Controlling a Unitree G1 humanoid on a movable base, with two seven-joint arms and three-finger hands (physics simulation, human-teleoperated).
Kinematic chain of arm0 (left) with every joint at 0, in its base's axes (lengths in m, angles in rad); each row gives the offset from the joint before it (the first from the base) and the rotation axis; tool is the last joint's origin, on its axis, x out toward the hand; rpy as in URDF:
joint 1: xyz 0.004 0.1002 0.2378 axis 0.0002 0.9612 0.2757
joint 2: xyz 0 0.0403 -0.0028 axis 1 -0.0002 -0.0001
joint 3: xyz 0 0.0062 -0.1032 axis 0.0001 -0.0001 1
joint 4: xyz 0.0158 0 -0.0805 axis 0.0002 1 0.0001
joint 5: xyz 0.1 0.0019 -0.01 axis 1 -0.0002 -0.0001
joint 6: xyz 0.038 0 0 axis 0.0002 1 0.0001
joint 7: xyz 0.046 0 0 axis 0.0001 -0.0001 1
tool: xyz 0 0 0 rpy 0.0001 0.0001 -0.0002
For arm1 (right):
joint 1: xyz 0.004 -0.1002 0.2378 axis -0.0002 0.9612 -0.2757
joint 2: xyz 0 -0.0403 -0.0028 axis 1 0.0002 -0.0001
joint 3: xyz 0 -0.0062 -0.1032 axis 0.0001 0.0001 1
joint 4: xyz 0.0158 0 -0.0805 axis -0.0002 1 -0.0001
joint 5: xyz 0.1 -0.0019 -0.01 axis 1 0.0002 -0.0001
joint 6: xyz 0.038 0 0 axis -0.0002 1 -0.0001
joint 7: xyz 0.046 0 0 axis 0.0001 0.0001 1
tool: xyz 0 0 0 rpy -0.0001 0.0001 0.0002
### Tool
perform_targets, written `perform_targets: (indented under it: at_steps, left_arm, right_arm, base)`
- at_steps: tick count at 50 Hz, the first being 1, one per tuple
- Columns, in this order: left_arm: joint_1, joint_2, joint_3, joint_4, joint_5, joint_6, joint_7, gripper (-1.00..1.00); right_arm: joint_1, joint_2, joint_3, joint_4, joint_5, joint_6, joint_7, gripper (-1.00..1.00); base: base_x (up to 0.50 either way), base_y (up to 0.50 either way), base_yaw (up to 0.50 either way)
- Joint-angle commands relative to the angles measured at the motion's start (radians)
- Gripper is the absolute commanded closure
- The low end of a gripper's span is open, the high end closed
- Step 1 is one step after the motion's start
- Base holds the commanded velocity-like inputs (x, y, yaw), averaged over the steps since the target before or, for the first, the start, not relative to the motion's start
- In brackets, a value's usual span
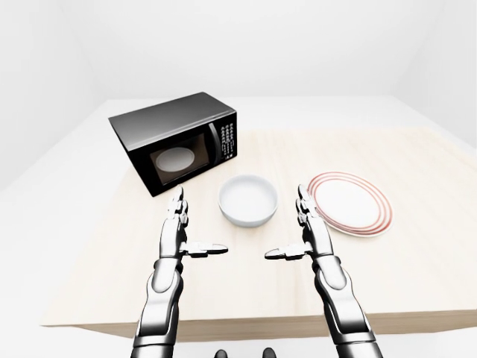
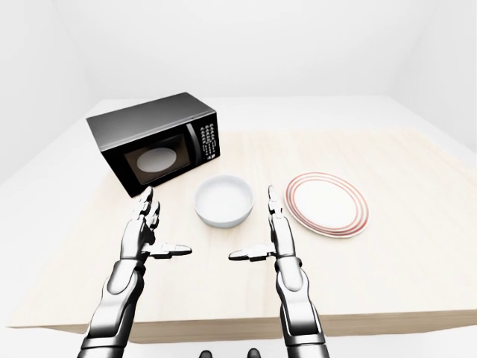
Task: Pick up the white bowl and put it on the plate.
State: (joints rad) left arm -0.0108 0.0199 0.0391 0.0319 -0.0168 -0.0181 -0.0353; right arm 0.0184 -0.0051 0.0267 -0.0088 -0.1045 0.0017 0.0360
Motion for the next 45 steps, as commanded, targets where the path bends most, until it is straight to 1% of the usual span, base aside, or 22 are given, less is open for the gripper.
perform_targets:
  at_steps: [1, 8, 9, 10, 12, 16, 23, 25, 27, 32, 33, 36, 40, 42, 45]
  left_arm:
    - [0.000, 0.000, 0.000, 0.000, 0.000, 0.000, 0.000, -1.00]
    - [0.000, 0.000, 0.000, 0.000, 0.000, 0.000, 0.000, -1.00]
    - [0.000, 0.000, 0.000, 0.000, 0.000, 0.000, 0.000, -1.00]
    - [0.000, 0.000, 0.000, 0.000, 0.000, 0.000, 0.000, -1.00]
    - [0.000, 0.000, 0.000, 0.000, 0.000, 0.000, 0.000, -1.00]
    - [0.000, 0.000, 0.000, 0.000, 0.000, 0.000, 0.000, -1.00]
    - [0.000, 0.000, 0.000, 0.000, 0.000, 0.000, 0.000, -1.00]
    - [0.000, 0.000, 0.000, 0.000, 0.000, 0.000, 0.000, -1.00]
    - [0.000, 0.000, 0.000, 0.000, 0.000, 0.000, 0.000, -1.00]
    - [0.000, 0.000, 0.000, 0.000, 0.000, 0.000, 0.000, -1.00]
    - [0.000, 0.000, 0.000, 0.000, 0.000, 0.000, 0.000, -1.00]
    - [0.000, 0.000, 0.000, 0.000, 0.000, 0.000, 0.000, -1.00]
    - [0.000, 0.000, 0.000, 0.000, 0.000, 0.000, 0.000, -1.00]
    - [0.000, 0.000, 0.000, 0.000, 0.000, 0.000, 0.000, -1.00]
    - [0.000, 0.000, 0.000, 0.000, 0.000, 0.000, 0.000, -1.00]
  right_arm:
    - [0.000, 0.000, 0.000, -0.003, -0.001, 0.001, 0.001, -1.00]
    - [0.001, 0.001, 0.001, -0.009, -0.005, 0.007, -0.002, -1.00]
    - [0.001, 0.001, 0.001, -0.010, -0.011, -0.001, -0.008, -1.00]
    - [0.003, 0.000, 0.001, -0.011, -0.013, -0.003, -0.009, -1.00]
    - [0.005, 0.000, 0.005, -0.022, -0.013, 0.003, -0.003, -1.00]
    - [0.002, 0.000, 0.005, -0.016, -0.016, -0.005, -0.002, -1.00]
    - [0.001, -0.001, 0.006, -0.015, -0.022, -0.006, -0.003, -1.00]
    - [-0.001, -0.003, 0.003, -0.020, -0.030, 0.000, -0.007, -1.00]
    - [-0.006, -0.005, -0.001, -0.012, -0.031, -0.004, -0.007, -1.00]
    - [-0.014, -0.008, -0.006, -0.022, -0.042, 0.006, -0.007, -1.00]
    - [-0.015, -0.009, -0.006, -0.033, -0.046, 0.015, -0.006, -1.00]
    - [-0.026, -0.013, -0.011, -0.041, -0.064, 0.026, -0.010, -1.00]
    - [-0.043, -0.022, -0.015, -0.034, -0.109, 0.026, -0.025, -1.00]
    - [-0.050, -0.027, -0.017, -0.036, -0.140, 0.030, -0.032, -1.00]
    - [-0.072, -0.045, -0.018, -0.034, -0.230, 0.036, -0.050, -1.00]
  base:
    - [0.23, 0.00, 0.00]
    - [0.22, 0.00, 0.00]
    - [0.11, 0.00, 0.00]
    - [0.00, 0.00, 0.00]
    - [0.00, 0.00, 0.00]
    - [0.00, 0.00, 0.00]
    - [0.00, 0.00, 0.00]
    - [0.00, 0.00, 0.00]
    - [0.00, 0.00, 0.00]
    - [0.00, 0.00, 0.00]
    - [0.00, 0.00, 0.00]
    - [0.00, 0.00, 0.00]
    - [0.00, 0.00, 0.00]
    - [0.00, 0.00, 0.00]
    - [0.00, 0.00, 0.00]
